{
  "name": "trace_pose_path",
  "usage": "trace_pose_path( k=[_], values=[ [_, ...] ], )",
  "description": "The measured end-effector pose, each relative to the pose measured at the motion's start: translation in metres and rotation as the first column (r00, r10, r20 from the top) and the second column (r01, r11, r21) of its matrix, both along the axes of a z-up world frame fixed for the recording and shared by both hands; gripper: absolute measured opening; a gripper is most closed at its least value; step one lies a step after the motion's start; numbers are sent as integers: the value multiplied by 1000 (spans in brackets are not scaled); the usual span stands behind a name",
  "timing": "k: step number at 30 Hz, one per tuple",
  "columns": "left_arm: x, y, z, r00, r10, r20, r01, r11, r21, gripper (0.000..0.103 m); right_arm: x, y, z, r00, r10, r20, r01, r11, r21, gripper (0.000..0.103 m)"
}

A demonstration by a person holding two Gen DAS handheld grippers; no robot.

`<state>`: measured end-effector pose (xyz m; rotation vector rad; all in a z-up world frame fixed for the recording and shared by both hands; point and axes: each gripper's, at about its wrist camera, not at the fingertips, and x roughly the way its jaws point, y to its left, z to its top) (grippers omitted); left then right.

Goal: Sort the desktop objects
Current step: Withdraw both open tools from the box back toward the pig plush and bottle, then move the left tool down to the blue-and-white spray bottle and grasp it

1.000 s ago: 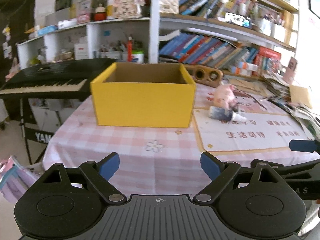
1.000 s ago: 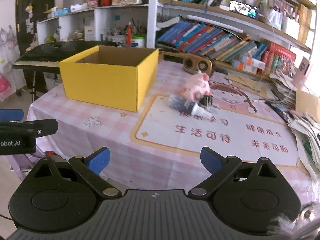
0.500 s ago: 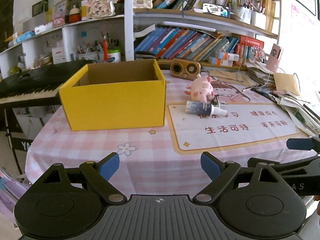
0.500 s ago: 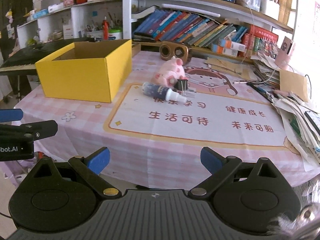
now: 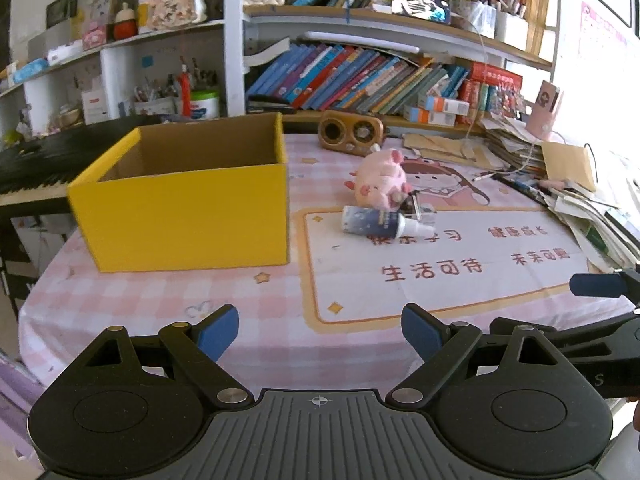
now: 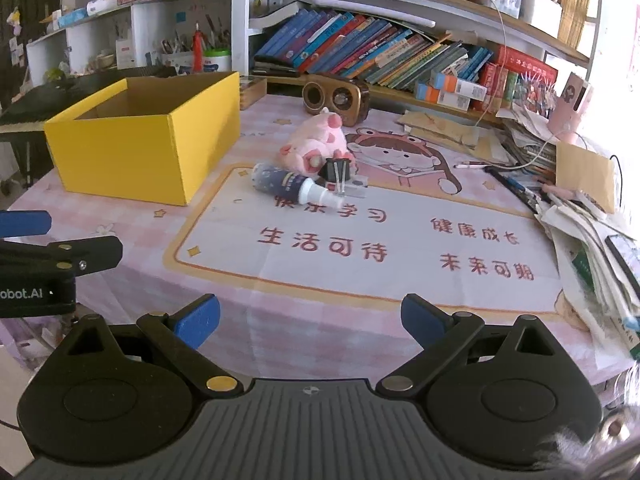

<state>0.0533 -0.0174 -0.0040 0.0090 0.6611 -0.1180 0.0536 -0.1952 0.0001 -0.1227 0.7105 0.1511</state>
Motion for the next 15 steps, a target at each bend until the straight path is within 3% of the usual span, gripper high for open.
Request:
trace_pose_path(
  k=[15],
  values=[
    [50, -50, -6, 1000, -25, -19, 25, 1000, -2, 91, 52, -56, -3, 999, -35, -36, 35, 999, -3, 98]
  ],
)
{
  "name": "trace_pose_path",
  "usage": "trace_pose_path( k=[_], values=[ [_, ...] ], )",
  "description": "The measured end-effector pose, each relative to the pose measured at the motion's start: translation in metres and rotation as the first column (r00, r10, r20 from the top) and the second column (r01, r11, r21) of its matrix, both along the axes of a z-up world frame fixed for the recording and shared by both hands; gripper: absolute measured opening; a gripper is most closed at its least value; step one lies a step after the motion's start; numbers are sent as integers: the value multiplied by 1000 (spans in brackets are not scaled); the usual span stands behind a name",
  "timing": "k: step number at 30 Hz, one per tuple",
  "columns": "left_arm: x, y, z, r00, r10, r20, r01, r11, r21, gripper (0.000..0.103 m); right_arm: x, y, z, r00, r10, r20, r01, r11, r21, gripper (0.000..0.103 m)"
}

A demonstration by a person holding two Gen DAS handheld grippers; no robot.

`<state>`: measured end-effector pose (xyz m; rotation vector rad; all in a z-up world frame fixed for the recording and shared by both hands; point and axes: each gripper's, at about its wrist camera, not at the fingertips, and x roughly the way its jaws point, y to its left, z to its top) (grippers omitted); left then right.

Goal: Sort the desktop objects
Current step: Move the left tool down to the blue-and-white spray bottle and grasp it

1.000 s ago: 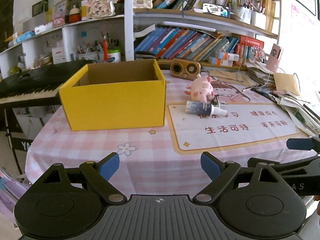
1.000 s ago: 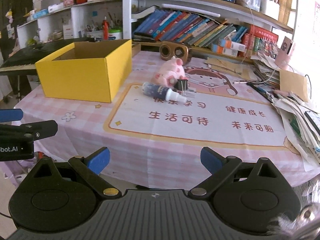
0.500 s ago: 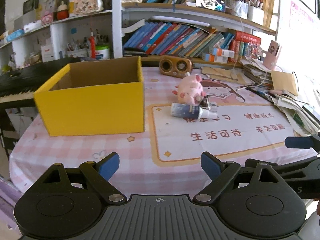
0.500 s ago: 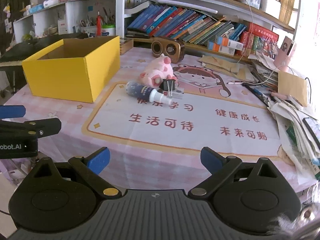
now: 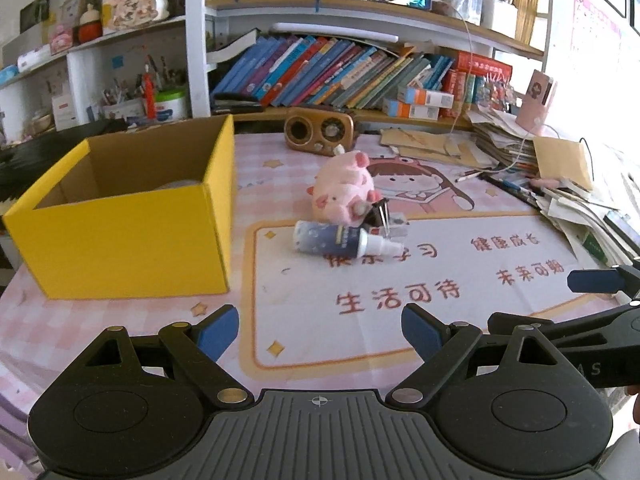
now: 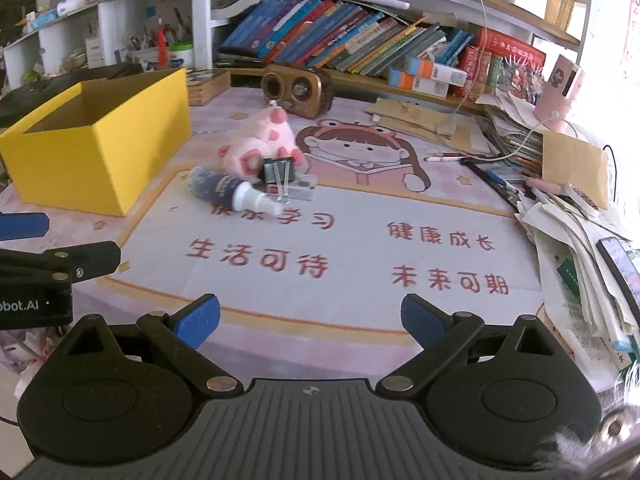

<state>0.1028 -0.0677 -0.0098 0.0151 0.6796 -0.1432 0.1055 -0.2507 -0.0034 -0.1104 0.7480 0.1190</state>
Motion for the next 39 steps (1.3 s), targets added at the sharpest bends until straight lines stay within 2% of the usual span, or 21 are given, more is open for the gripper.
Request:
trace_pose_path(
  k=[23, 39],
  values=[
    [44, -44, 2, 996, 83, -14, -82, 995, 53, 91, 69, -50, -5, 998, 68, -13, -67, 996, 52, 98],
    [61, -57, 4, 990, 138, -8, -137, 987, 85, 91, 108, -57, -4, 986, 165, 2, -164, 981, 99, 98]
  ],
)
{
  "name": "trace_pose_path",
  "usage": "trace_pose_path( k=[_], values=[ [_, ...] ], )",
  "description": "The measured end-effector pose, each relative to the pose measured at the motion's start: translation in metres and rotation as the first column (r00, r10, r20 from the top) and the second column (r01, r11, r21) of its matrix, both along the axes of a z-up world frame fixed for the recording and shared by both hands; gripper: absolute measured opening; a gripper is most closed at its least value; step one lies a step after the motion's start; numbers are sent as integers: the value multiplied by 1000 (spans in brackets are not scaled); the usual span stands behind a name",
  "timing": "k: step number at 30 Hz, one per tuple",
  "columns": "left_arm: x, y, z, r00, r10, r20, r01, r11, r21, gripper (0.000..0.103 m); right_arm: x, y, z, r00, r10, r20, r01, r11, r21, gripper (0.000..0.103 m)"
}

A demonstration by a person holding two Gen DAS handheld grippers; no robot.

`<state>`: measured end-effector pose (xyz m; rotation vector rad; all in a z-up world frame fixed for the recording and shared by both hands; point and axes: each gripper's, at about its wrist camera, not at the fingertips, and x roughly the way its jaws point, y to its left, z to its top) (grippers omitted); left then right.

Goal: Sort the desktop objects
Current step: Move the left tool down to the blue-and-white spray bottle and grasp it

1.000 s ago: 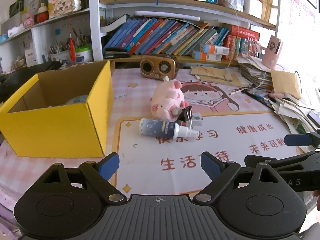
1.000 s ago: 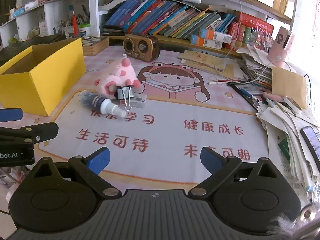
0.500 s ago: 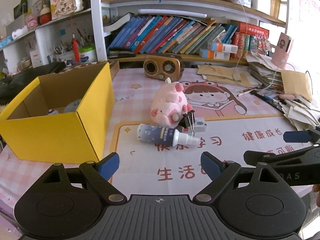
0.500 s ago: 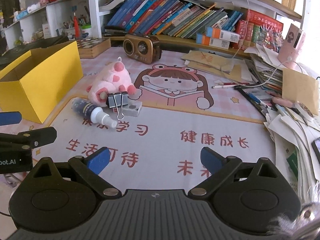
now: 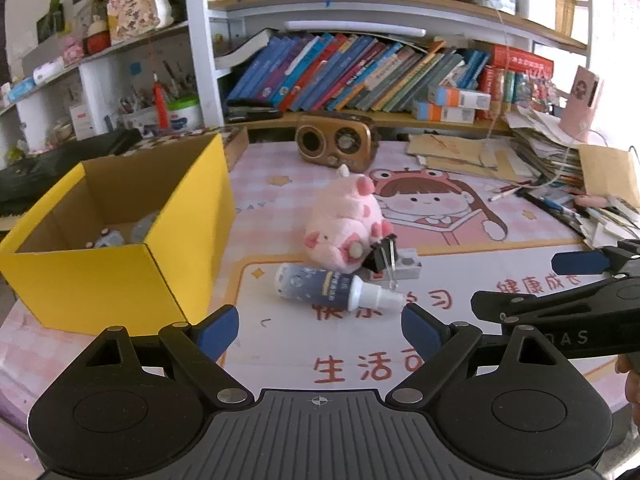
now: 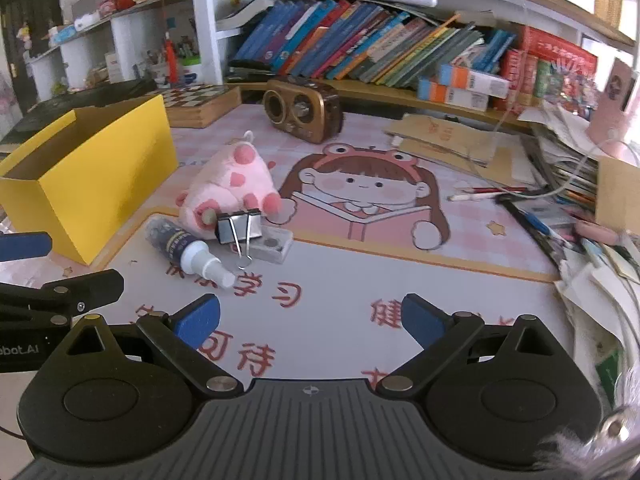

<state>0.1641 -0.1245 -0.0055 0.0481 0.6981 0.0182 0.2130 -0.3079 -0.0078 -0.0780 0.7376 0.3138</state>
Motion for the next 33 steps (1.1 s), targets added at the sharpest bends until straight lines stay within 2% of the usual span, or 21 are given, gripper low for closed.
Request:
trace_pose_path(
  k=[7, 12, 17, 21, 26, 29, 31, 33],
  values=[
    [16, 7, -8, 998, 26, -55, -27, 999, -22, 91, 21, 11, -3, 998, 62, -10, -61, 998, 22, 97],
    [30, 16, -14, 994, 76, -79, -82, 994, -74, 91, 38, 8, -5, 998, 54, -26, -52, 997, 51, 96],
    [56, 22, -19, 980, 176, -88, -186, 974, -130, 91, 49, 2, -7, 999, 37, -34, -35, 998, 59, 96],
    [79, 24, -28, 958, 255, -130, -276, 943, -183, 87, 50, 2, -8, 998, 53, -20, -52, 998, 40, 96],
    [101, 26, -46, 926, 312, -212, -361, 896, -258, 69, 51, 2, -8, 997, 79, -5, -79, 997, 27, 96],
    [107, 31, -56, 896, 360, -259, -431, 843, -322, 62, 51, 1, -9, 996, 89, -6, -89, 996, 21, 96],
    [110, 28, -57, 898, 357, -256, -428, 843, -326, 56, 52, 0, -10, 996, 90, -9, -89, 996, 20, 96],
    [111, 21, -57, 912, 333, -240, -395, 870, -296, 52, 53, -2, -11, 996, 86, -13, -86, 996, 23, 96]
  ],
)
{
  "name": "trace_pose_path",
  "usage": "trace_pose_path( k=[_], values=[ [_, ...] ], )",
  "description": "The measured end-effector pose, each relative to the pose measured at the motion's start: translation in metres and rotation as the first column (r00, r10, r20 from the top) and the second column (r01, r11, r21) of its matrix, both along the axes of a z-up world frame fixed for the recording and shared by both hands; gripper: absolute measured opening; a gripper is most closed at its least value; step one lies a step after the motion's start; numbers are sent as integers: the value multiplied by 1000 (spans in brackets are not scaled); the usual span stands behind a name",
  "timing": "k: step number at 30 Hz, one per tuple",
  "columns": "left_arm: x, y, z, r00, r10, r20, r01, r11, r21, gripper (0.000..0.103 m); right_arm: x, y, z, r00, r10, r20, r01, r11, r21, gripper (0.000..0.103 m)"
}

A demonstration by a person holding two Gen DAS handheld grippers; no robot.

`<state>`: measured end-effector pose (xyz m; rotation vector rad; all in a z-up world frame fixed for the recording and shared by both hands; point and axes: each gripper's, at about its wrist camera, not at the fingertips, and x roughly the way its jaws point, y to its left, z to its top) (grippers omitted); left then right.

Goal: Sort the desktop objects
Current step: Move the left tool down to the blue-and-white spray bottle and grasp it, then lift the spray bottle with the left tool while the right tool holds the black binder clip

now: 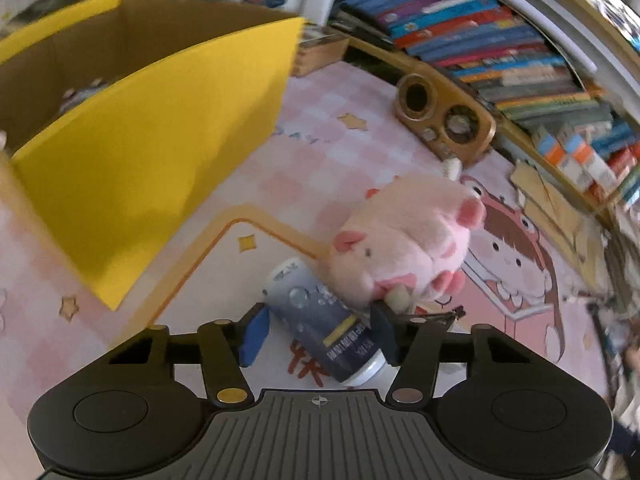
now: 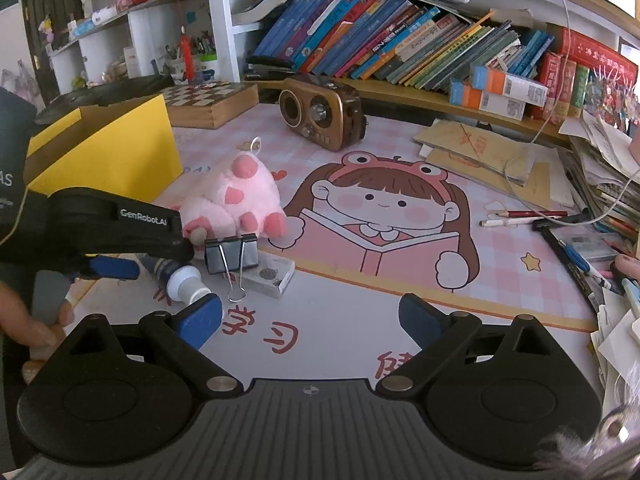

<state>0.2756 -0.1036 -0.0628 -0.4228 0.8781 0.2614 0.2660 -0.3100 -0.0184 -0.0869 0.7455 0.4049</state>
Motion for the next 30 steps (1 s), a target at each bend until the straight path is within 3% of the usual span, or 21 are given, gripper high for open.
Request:
trace_pose_path(
  k=[4, 7, 11, 14, 17, 22, 26, 30],
  values=[
    [3, -8, 2, 995, -103, 7, 103, 994, 47, 40, 3, -1, -3, 1000, -1, -12, 1, 1000, 12, 96],
    [-1, -12, 7, 983, -181, -12, 181, 975, 129, 32, 7, 0, -5, 1000, 11, -21, -10, 1000, 24, 96],
    [-10, -9, 10, 960, -277, -42, 280, 942, 185, 32, 13, 8, -8, 997, 75, -19, -74, 997, 36, 96],
    [-5, -3, 6, 963, -267, -43, 270, 949, 160, 35, 20, 20, -14, 989, 146, 6, -146, 989, 23, 95],
    [5, -1, -2, 966, -254, -55, 260, 952, 160, 36, 29, 32, -19, 977, 211, 24, -211, 978, -10, 84],
    [2, 2, -5, 961, -272, -47, 276, 947, 162, 32, 38, 46, -24, 952, 301, 49, -300, 953, -28, 80],
    [-13, 11, 5, 971, -237, -26, 238, 958, 162, 31, 45, 56, -29, 935, 353, 42, -351, 936, -30, 72],
    [-34, 14, 26, 972, -232, 34, 223, 960, 172, 31, 53, 60, -35, 938, 345, 15, -345, 938, -10, 63]
  ],
)
